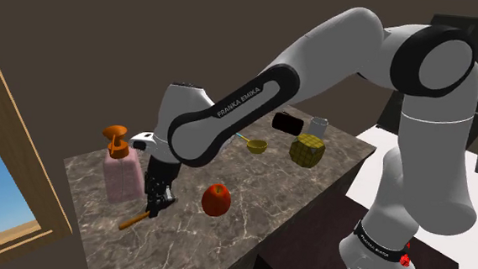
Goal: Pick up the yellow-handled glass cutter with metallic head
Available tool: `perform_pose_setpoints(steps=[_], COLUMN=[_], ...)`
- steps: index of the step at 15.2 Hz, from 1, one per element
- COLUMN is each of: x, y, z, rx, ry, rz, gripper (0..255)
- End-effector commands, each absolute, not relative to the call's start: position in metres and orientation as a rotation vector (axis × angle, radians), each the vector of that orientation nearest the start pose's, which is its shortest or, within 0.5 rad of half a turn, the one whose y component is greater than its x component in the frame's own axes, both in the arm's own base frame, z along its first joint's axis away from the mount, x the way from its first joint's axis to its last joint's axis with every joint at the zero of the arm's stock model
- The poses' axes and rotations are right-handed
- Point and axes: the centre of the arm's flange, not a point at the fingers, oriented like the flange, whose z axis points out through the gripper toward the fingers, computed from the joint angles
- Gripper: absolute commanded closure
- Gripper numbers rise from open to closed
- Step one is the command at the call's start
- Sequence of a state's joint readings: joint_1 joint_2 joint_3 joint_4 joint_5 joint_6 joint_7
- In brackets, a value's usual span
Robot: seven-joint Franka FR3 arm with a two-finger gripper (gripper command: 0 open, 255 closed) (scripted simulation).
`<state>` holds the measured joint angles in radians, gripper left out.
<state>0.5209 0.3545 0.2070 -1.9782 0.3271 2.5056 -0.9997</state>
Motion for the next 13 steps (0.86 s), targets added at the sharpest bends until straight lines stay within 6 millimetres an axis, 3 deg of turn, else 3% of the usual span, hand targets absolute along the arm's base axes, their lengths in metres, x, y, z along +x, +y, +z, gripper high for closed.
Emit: perform_pose_setpoints(steps=[1,11,13], x=[0.473,0.473,0.473], y=[0.41,0.41,0.41], z=[0.319,0.372,0.372], rx=[-2.134,-2.134,-2.134], ry=[-1.912,-1.912,-1.912], rz=[-0.299,-0.299,-0.299], gripper=[255,255,255])
